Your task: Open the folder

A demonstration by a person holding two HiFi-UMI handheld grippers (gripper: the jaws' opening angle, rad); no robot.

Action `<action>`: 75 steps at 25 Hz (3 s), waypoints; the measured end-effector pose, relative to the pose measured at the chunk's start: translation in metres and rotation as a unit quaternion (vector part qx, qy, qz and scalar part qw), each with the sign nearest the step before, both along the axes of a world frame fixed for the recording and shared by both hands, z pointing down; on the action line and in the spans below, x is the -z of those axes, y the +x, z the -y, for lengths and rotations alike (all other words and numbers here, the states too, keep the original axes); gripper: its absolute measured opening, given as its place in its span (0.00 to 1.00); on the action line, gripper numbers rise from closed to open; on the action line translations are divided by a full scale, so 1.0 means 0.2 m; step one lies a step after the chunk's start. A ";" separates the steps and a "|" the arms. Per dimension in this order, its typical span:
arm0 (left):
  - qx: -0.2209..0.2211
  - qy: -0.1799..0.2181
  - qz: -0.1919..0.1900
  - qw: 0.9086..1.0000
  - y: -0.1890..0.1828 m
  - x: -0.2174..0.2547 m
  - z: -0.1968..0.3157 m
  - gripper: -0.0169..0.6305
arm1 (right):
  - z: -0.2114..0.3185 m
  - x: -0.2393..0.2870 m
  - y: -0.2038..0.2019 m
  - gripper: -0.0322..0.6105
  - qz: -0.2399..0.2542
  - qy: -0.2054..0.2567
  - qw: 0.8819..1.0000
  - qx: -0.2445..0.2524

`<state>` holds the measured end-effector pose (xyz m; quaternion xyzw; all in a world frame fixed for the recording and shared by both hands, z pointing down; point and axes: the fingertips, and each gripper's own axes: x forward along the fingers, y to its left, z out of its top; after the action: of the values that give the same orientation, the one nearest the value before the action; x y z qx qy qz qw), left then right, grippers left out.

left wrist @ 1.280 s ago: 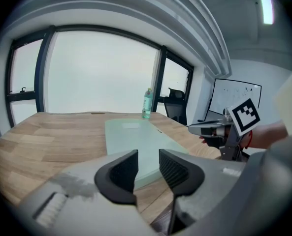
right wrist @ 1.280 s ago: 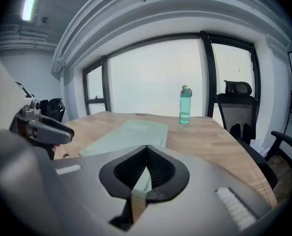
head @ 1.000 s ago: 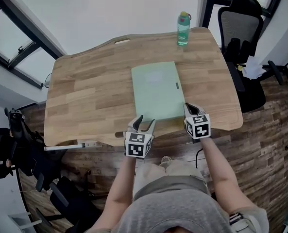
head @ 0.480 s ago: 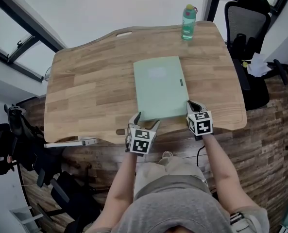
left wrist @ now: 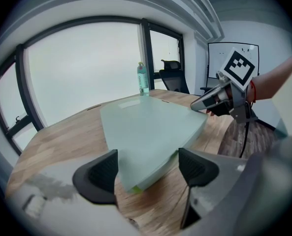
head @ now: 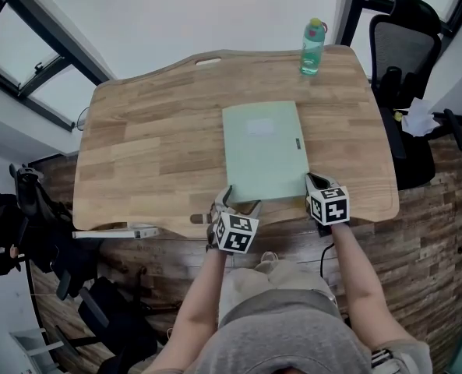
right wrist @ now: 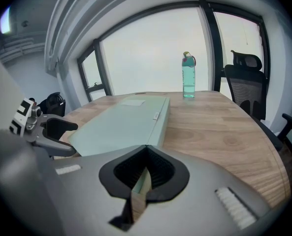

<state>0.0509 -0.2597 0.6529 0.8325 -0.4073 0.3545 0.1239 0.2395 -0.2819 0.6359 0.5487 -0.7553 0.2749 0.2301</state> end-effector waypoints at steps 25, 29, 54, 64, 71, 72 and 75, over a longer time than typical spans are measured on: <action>-0.005 0.054 0.007 0.999 -0.03 0.13 -0.05 0.22 | 0.01 0.00 0.01 0.05 0.005 -0.009 1.000 -0.009; -0.001 0.063 0.001 0.998 -0.07 0.16 -0.05 0.19 | 0.01 0.00 0.01 0.05 -0.004 -0.006 1.000 -0.009; 0.168 0.078 -0.085 0.979 -0.51 0.22 -0.03 0.05 | 0.01 -0.01 0.00 0.05 -0.057 -0.020 0.998 -0.007; 0.266 0.056 -0.074 0.959 -0.70 0.13 -0.02 0.18 | 0.02 -0.01 0.00 0.05 -0.058 -0.019 0.998 -0.015; 0.302 0.030 -0.057 0.951 -0.82 0.00 -0.02 0.29 | 0.02 0.00 0.01 0.05 -0.060 -0.021 0.998 -0.020; 0.308 0.027 -0.055 0.949 -0.83 -0.01 -0.02 0.30 | 0.02 0.00 0.01 0.05 -0.060 -0.020 0.998 -0.021; 0.321 0.018 -0.050 0.946 -0.87 -0.05 -0.01 0.34 | 0.02 0.00 0.00 0.05 -0.061 -0.017 0.998 -0.023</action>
<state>-0.1225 -0.2568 0.6637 0.6767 -0.6524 0.2463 0.2364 0.2403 -0.2852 0.6361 0.5773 -0.7226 0.2588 0.2784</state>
